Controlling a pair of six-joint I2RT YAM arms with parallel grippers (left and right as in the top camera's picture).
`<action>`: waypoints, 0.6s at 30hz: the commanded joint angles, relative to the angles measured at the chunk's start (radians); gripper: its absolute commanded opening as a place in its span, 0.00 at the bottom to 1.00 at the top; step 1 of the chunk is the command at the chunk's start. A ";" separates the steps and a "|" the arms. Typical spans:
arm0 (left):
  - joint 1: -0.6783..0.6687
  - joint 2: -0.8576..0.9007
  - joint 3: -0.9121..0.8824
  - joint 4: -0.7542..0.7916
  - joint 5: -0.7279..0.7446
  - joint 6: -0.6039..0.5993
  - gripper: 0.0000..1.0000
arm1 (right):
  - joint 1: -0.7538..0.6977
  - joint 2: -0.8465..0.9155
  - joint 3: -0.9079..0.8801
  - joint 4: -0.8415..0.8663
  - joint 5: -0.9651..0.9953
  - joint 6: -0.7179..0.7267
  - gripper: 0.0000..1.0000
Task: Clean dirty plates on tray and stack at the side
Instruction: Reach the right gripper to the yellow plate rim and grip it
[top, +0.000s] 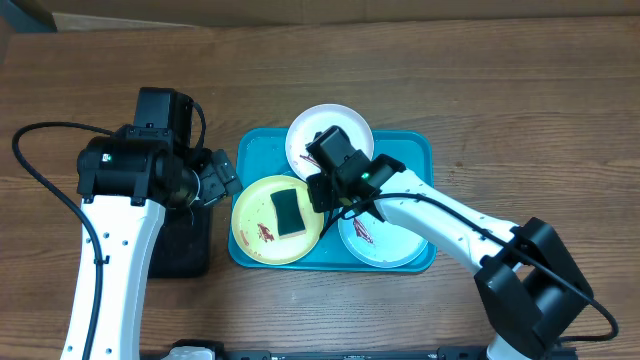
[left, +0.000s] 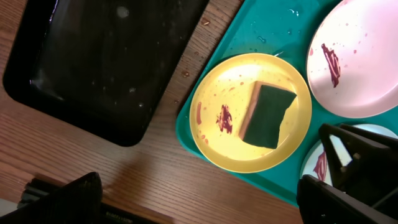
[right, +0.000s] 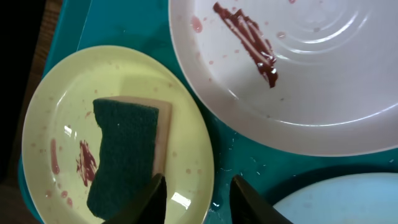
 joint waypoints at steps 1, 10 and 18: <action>0.004 0.003 0.000 0.002 0.011 -0.013 1.00 | 0.025 0.034 0.014 0.005 0.074 0.008 0.34; 0.004 0.003 0.000 0.002 0.010 -0.013 1.00 | 0.030 0.097 0.011 0.005 0.105 0.008 0.33; 0.004 0.003 0.000 0.002 0.012 -0.013 1.00 | 0.030 0.101 -0.010 0.018 0.105 0.005 0.28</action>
